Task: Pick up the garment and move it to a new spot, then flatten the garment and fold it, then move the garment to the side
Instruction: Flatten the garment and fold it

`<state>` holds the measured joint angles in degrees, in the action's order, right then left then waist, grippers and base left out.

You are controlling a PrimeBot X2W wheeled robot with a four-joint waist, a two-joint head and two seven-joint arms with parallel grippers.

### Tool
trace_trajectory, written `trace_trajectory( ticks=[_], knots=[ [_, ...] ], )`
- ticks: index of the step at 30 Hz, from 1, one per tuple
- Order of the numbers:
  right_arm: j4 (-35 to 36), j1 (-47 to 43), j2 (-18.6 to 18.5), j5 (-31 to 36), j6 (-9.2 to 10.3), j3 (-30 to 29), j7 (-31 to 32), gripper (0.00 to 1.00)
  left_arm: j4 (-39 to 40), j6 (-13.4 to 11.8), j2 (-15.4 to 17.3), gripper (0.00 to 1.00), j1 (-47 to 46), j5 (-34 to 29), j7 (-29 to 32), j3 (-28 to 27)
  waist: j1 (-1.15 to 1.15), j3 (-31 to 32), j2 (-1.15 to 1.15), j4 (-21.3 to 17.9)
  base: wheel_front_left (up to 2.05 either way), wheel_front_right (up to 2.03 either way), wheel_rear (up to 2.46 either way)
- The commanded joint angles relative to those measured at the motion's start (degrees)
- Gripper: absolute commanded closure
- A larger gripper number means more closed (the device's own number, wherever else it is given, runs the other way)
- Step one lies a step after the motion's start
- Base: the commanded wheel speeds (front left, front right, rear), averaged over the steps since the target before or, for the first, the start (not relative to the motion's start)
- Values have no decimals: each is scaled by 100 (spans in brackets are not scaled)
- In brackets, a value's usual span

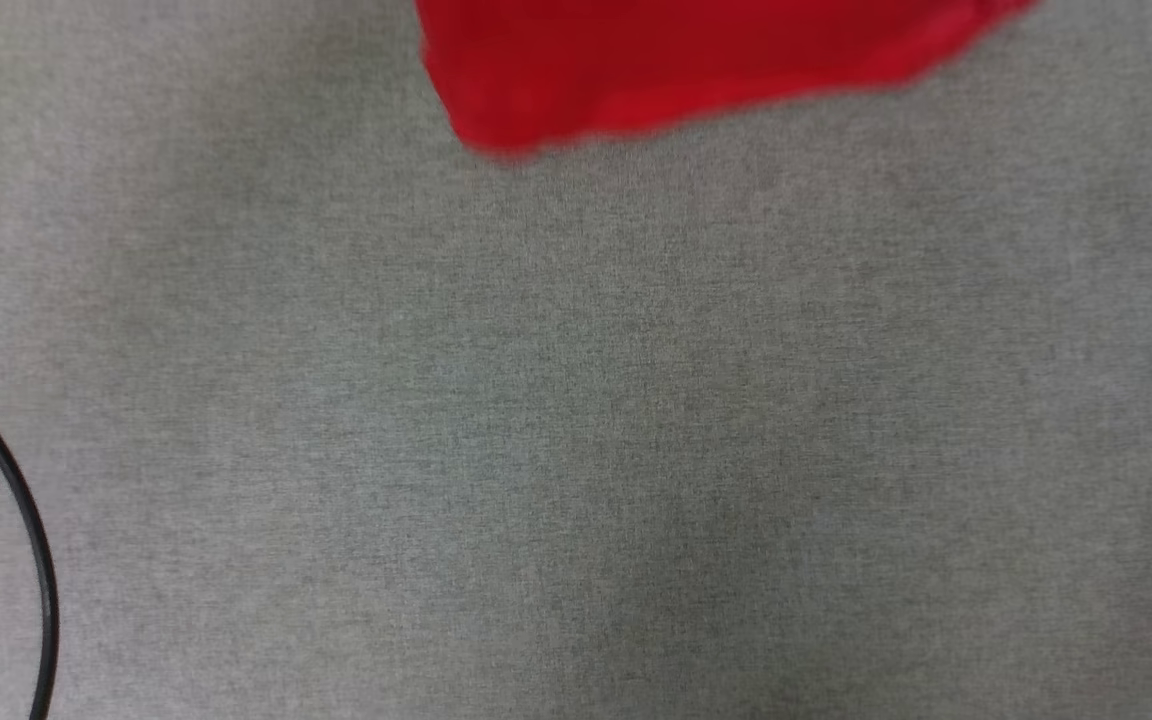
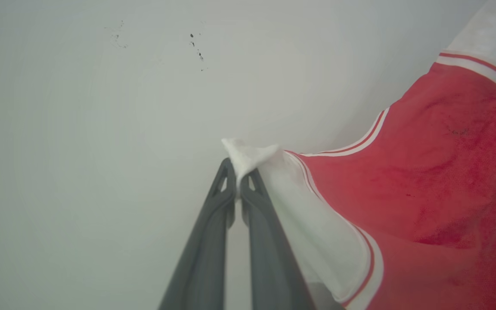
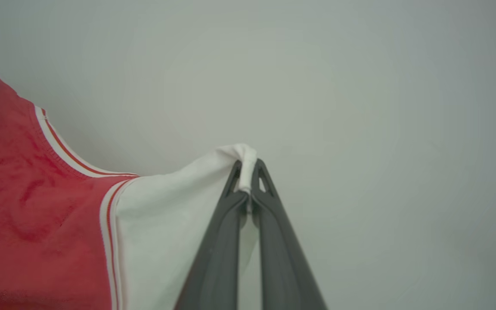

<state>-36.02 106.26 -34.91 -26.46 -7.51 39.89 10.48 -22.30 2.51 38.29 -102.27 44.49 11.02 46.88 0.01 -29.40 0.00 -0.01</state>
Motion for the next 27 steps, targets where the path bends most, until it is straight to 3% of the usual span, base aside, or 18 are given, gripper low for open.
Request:
trace_trajectory(
  ticks=[1, 8, 13, 21, 27],
  knots=[
    [-100, 248, 88, 104, 4, -75, -80, 100, -136, 32, -108, 100, -264, 11, -73, -90, -1, -200, 0, 9, 0, 0, 0],
    [-593, 985, 366, 503, 4, -182, -398, 100, -886, 232, -411, 100, -1129, -10, -385, -263, -1, -384, 0, 78, 0, 0, 0],
    [-954, 1061, 542, 536, 4, -96, -601, 100, -1332, 358, -534, 100, -1180, -32, -550, -119, -1, -425, 0, 121, 0, 0, 0],
    [-1315, 182, 790, 316, 4, 470, -1040, 100, -1813, 470, -553, 100, -362, 238, -957, 167, -1, -377, 0, 80, 0, 0, 0],
    [-1423, -945, 1008, -13, 4, 939, -1509, 100, -1821, 486, -442, 100, 857, 532, -1458, 424, -1, -107, 0, -2, 0, 0, 0]
  ],
)
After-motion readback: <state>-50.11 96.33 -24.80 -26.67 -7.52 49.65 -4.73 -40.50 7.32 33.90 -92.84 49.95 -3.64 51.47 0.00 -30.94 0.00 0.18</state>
